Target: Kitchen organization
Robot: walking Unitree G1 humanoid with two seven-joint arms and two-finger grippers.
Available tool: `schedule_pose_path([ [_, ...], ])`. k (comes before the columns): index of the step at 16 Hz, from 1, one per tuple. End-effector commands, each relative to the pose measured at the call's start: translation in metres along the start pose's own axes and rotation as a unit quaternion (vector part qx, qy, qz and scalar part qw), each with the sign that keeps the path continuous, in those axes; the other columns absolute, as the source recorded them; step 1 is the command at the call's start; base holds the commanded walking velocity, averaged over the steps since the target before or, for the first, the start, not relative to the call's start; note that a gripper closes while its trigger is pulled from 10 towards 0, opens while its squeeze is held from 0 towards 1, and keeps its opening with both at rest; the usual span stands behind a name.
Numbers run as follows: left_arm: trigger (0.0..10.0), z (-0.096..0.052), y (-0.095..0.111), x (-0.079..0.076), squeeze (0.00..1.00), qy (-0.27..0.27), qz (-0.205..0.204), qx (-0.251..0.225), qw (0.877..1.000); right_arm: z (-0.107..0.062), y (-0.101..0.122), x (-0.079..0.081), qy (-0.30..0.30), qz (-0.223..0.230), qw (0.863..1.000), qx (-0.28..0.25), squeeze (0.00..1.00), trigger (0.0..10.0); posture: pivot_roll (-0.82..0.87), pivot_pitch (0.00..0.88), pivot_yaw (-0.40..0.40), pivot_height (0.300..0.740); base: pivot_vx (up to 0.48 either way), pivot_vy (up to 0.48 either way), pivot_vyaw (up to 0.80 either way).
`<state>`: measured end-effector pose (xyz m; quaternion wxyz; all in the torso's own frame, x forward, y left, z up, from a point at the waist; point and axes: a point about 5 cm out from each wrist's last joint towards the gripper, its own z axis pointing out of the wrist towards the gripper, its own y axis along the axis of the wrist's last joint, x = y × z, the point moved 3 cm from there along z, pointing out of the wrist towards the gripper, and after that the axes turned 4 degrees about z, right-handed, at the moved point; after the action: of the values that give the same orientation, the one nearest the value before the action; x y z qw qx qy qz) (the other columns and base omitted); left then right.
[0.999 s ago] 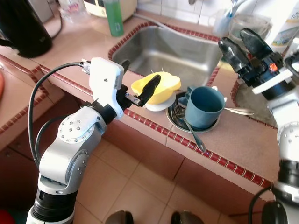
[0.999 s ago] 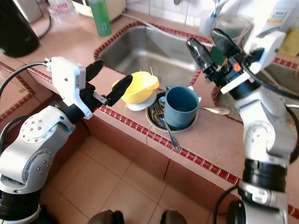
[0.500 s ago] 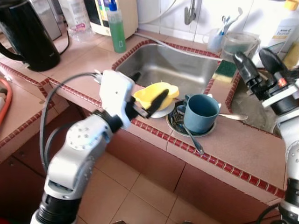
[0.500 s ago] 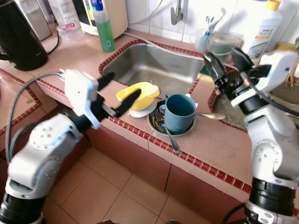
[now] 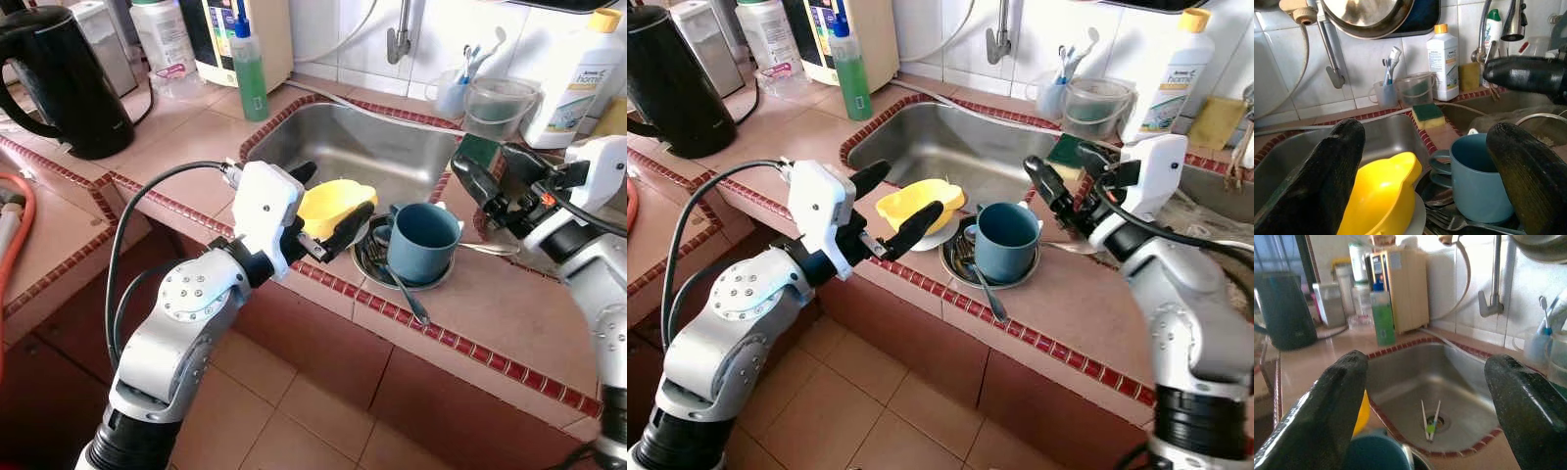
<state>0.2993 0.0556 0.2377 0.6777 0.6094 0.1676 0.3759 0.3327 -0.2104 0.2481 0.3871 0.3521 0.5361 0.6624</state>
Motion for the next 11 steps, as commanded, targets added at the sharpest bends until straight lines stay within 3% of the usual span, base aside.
schedule_pose_path([
  [1,10.0,-0.001,-0.004,-0.004,0.00,-0.004,-0.007,0.007,1.000,-0.001,-0.006,-0.005,0.009,-0.007,0.999,0.036,0.00,10.0,-0.19,0.081,0.050,0.740,0.000,0.000,0.00],
  [5,10.0,-0.003,-0.003,-0.022,0.00,-0.038,0.016,-0.001,0.999,-0.002,-0.012,-0.020,0.020,-0.045,0.993,0.112,0.00,10.0,-0.20,0.099,0.035,0.740,0.000,0.000,0.00],
  [7,10.0,-0.007,-0.003,-0.037,0.00,-0.075,0.029,-0.004,0.997,0.000,-0.002,-0.026,0.045,-0.023,0.990,0.131,0.00,10.0,-0.20,0.110,0.028,0.740,0.000,0.000,0.00],
  [9,10.0,-0.006,0.000,-0.041,0.00,-0.087,0.046,-0.017,0.995,0.004,0.010,-0.024,0.092,0.011,0.986,0.137,0.00,10.0,-0.21,0.121,0.025,0.740,0.000,0.000,0.00],
  [11,10.0,-0.006,0.002,-0.043,0.00,-0.090,0.055,-0.021,0.994,0.002,0.016,-0.024,0.128,0.004,0.981,0.147,0.00,10.0,-0.21,0.127,0.023,0.740,0.000,0.000,0.00],
])
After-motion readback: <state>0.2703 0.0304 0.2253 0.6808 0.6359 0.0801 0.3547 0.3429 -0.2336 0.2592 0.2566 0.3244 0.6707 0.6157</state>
